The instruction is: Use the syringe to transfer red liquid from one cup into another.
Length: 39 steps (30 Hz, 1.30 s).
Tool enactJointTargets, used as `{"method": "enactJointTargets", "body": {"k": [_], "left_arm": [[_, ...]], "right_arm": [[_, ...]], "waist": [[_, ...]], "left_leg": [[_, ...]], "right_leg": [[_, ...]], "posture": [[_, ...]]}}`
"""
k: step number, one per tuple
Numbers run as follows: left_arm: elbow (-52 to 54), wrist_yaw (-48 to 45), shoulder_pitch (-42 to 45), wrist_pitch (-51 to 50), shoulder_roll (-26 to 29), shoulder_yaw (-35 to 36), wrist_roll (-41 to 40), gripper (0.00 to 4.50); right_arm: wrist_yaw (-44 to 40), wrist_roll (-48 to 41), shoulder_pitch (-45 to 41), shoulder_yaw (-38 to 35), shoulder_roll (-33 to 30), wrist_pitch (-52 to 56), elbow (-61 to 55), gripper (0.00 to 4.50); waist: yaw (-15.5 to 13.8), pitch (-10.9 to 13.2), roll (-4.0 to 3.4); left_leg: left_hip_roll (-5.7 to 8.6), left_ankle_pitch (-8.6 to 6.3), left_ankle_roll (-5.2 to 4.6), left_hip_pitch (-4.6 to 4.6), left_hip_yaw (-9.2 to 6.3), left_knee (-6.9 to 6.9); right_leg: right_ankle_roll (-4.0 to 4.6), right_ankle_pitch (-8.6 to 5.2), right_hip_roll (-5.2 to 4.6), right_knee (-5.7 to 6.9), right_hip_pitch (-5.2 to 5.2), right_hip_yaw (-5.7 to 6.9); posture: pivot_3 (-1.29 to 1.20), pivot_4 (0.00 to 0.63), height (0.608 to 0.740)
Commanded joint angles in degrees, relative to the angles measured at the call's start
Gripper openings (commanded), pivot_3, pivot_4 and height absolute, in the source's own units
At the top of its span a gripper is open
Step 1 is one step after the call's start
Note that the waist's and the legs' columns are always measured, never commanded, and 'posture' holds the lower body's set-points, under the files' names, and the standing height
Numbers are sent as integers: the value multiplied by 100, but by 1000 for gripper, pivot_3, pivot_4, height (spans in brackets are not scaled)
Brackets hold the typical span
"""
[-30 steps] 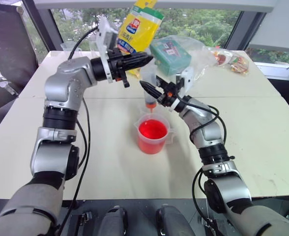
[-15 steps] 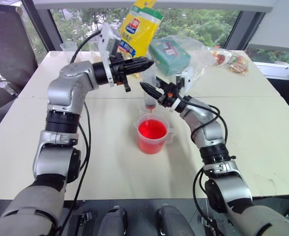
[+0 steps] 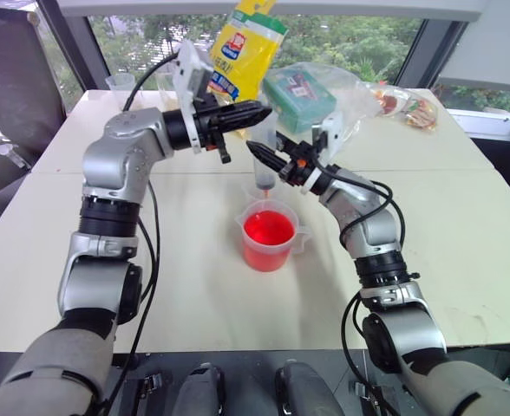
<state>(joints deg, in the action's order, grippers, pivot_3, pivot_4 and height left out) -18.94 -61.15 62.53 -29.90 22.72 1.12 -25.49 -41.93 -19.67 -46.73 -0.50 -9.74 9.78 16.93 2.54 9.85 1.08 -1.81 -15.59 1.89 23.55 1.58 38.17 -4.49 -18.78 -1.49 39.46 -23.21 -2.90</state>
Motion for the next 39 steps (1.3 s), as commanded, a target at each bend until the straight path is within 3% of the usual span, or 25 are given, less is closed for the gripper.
{"method": "enactJointTargets", "body": {"k": [1, 3, 9, 19, 23, 29, 33, 39], "left_arm": [[136, -114, -58, -194, -73, -207, -34, 644], [195, -103, -38, -251, -22, -150, -71, 1428], [704, -82, -134, -535, 349, 89, -247, 4433], [1687, 131, -791, -1188, 1302, 706, -783, 4433], [2065, 403, -1324, -1309, 1342, 891, -952, 4433], [2528, 769, -1853, -1362, 1167, 964, -1230, 4433], [2793, 887, -2196, -1362, 1146, 903, -1333, 4433], [2971, 1034, -2429, -1352, 1155, 873, -1434, 4433]], "right_arm": [[20, -270, -416, -116, 114, -90, -571, 1325], [3, -251, -364, -95, 129, -89, -547, 1325], [-46, -211, -277, -74, 144, -86, -462, 1325], [-34, -278, -360, -148, 62, 7, -477, 1325], [613, -483, -916, -436, -215, 1080, -711, 1325], [1274, -933, -2252, -837, -1390, 4231, -415, 1325], [1231, -506, -2435, -144, -2352, 5752, -90, 1325], [886, -48, -2135, 783, -3063, 6427, 433, 1325]], "waist": [[-1, 0, 0], [-2, 0, 0], [21, 0, 0], [-10, 0, 0], [-5, 1, -1], [-27, 1, -1], [-17, 0, 0], [-3, 1, -1]], "left_leg": [[0, 0, 0, 0, 0, 0], [0, 0, 0, 0, 0, 0], [-1, 0, 0, 0, 0, -2], [-1, 2, 3, -1, -3, -1], [0, 1, 1, -1, -3, 0], [0, 0, 0, 5, -9, -3], [-1, -2, -3, 4, -6, -14], [1, -4, -6, 6, 0, -14]], "right_leg": [[0, 0, 0, 0, 0, 0], [0, 0, 0, 0, 0, 0], [0, 0, 2, 0, -1, -1], [0, 0, -2, 4, -1, -2], [0, 0, -7, 2, 2, -1], [1, 0, -12, 0, -2, 4], [2, 0, -12, -13, -1, 2], [2, 0, -8, -17, -3, -4]], "posture": [[0, 150, 740], [0, 150, 740], [0, 150, 740], [0, 150, 740], [0, 150, 740], [0, 150, 740], [0, 150, 740], [0, 150, 740]]}}
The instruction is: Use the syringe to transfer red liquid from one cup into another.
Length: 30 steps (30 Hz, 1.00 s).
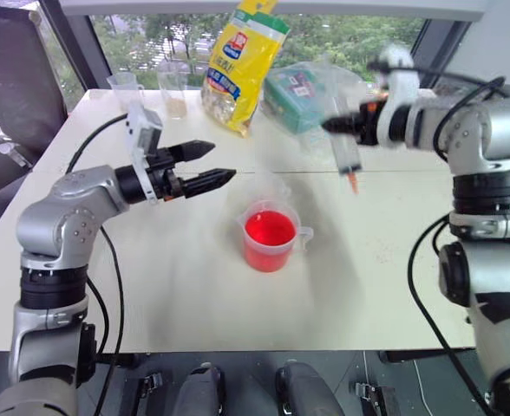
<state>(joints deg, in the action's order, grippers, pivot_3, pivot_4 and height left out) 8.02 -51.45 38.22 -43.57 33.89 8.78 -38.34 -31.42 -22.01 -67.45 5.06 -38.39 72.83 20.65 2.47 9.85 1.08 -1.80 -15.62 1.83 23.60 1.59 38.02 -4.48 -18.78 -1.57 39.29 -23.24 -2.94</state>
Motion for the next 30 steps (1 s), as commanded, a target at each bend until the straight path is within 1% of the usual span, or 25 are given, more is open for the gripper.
{"method": "enactJointTargets", "body": {"k": [1, 3, 6, 10, 15, 17, 18, 21, 22, 24, 27, 28, 30], "left_arm": [[294, 94, -15, 17, 37, 100, -151, 4433], [332, 174, -50, 8, 17, 113, -187, 4433], [372, 246, -82, 9, 19, 110, -223, 4433], [416, 312, -124, 22, 44, 92, -217, 4433], [509, 382, -187, -19, 94, 91, -229, 4433], [553, 387, -200, -106, 109, 120, -320, 4500], [581, 384, -199, -161, 117, 141, -393, 4500], [666, 390, -213, -276, 183, 166, -509, 4500], [705, 388, -239, -317, 227, 174, -540, 4500], [783, 391, -300, -394, 311, 207, -622, 4500], [924, 422, -401, -537, 466, 308, -791, 4500], [976, 414, -452, -575, 540, 326, -817, 4500], [1098, 424, -579, -683, 676, 410, -923, 4500]], "right_arm": [[-225, 226, -10, 352, -245, 250, 163, 1325], [-213, 416, 182, 545, -256, 304, 562, 1325], [-144, 588, 280, 555, -144, 277, 1064, 1325], [-1, 746, 293, 423, 84, 230, 1592, 1325], [204, 919, 347, 247, 263, 84, 1905, 1325], [200, 924, 365, 165, 298, 73, 1927, 2388], [166, 914, 372, 139, 293, 106, 1868, 2688], [-95, 845, 429, 151, 128, 173, 1404, 4255], [-251, 796, 502, 172, -2, 139, 1054, 4457], [-610, 679, 676, 253, -283, 85, 345, 4457], [-1188, 547, 1098, 325, -802, -450, -861, 4457], [-1429, 418, 1223, 265, -958, -556, -1223, 4457], [-1987, 45, 1552, -136, -1221, -1045, -1994, 4457]], "waist": [[7, 1, -1], [10, 1, -1], [-1, 0, -1], [10, 1, -1], [2, 0, -1], [1, 0, -1], [0, 0, -1], [1, 0, -1], [0, 0, -1], [-2, 1, -2], [-10, 1, -2], [-12, 1, -2], [-9, 1, -2]], "left_leg": [[0, 0, 0, 2, 2, 0], [0, 0, 0, 2, 2, -1], [0, 0, 0, 2, 3, 1], [0, 0, 0, 3, 5, 2], [0, 0, 0, 2, 5, 2], [0, 0, 0, 2, 5, 2], [0, 0, 0, 2, 5, 3], [0, 0, 0, 2, 4, 3], [0, 0, 0, 2, 4, 3], [0, 0, -1, 6, 3, 1], [0, -2, -4, 10, -1, 0], [0, -3, -5, 11, -1, 0], [0, -3, -5, 11, -2, 1]], "right_leg": [[0, 0, 1, 0, -2, -1], [0, 0, 3, 0, -4, -2], [0, 0, 3, 0, -3, -2], [0, 0, 4, 1, -5, -3], [0, 0, 5, 1, -5, -3], [0, 0, 4, 0, -3, -3], [-1, 0, 4, 1, -3, -3], [-1, 0, 5, 1, -3, -3], [-1, 0, 5, 1, -3, -3], [-1, 0, 5, -2, -5, -2], [-1, 0, 5, -8, -6, 1], [-2, 0, 5, -9, -6, 1], [-1, 0, 5, -9, -5, 2]], "posture": [[0, 150, 740], [0, 150, 740], [0, 150, 740], [0, 150, 740], [0, 150, 740], [0, 150, 740], [0, 150, 740], [0, 150, 740], [0, 150, 740], [0, 150, 740], [0, 150, 740], [0, 150, 740], [0, 150, 740]]}}
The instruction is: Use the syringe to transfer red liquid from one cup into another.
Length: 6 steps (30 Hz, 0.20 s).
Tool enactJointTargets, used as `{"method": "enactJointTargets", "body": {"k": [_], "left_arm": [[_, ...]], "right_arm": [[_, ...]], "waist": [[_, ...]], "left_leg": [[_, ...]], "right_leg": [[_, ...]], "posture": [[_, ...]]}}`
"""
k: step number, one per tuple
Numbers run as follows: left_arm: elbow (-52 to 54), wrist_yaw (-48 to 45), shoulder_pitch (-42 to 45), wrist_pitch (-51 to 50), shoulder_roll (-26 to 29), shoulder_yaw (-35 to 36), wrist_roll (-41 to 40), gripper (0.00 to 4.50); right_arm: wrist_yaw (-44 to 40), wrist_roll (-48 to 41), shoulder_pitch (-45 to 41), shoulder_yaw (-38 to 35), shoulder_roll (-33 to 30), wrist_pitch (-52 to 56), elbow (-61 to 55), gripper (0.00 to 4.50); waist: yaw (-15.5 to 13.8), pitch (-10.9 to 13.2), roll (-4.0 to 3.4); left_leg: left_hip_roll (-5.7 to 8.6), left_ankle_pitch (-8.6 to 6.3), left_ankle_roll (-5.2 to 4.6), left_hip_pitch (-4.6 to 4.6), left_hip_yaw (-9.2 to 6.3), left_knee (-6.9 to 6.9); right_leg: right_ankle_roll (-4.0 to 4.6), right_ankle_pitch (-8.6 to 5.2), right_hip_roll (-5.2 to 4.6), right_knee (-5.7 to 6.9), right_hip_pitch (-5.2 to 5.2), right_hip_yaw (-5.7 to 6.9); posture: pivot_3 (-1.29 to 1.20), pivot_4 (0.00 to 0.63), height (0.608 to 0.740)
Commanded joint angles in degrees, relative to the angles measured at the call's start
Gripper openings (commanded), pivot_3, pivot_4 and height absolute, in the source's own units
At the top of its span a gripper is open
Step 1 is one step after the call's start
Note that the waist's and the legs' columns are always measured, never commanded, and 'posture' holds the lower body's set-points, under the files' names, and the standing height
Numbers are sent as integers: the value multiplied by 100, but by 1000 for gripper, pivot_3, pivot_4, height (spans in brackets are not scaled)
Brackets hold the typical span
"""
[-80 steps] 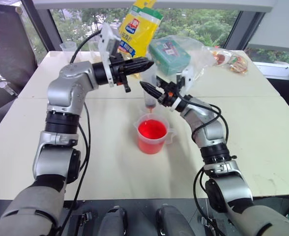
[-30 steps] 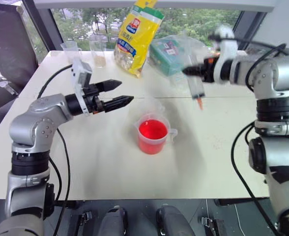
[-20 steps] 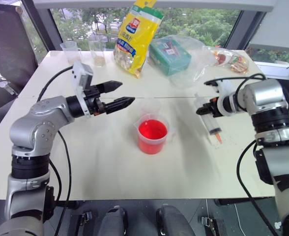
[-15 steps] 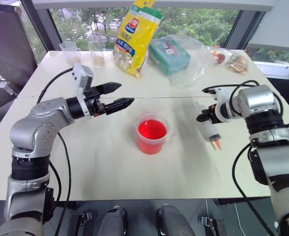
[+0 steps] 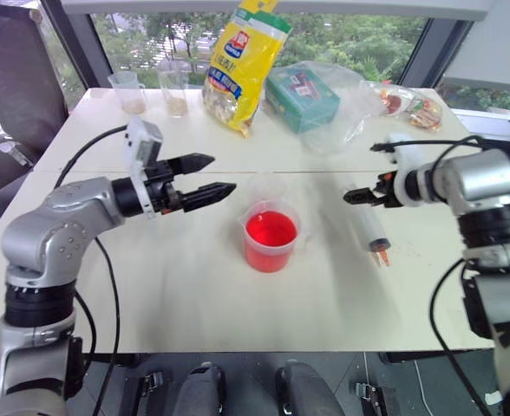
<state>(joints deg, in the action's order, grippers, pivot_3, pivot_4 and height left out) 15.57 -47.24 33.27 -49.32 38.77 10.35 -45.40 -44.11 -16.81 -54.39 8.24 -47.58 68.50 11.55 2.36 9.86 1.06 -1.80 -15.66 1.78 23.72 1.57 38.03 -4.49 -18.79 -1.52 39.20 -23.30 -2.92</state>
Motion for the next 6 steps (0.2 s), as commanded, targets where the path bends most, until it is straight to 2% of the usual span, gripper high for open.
{"method": "enactJointTargets", "body": {"k": [1, 6], "left_arm": [[411, 2, -153, -155, 263, 292, -268, 4500], [705, 46, -455, -330, 533, 468, -517, 4500]], "right_arm": [[-957, -624, 433, -630, -451, -843, -1455, 4457], [-1913, -1198, 1529, -1425, -1036, -1721, -2471, 4457]], "waist": [[4, 0, 1], [-2, 0, 1]], "left_leg": [[0, 0, 0, -2, 0, 0], [0, 0, 0, -5, -5, 2]], "right_leg": [[0, 0, 0, 0, 3, 0], [-1, 0, 0, -2, 13, 3]], "posture": [[0, 150, 740], [0, 150, 740]]}}
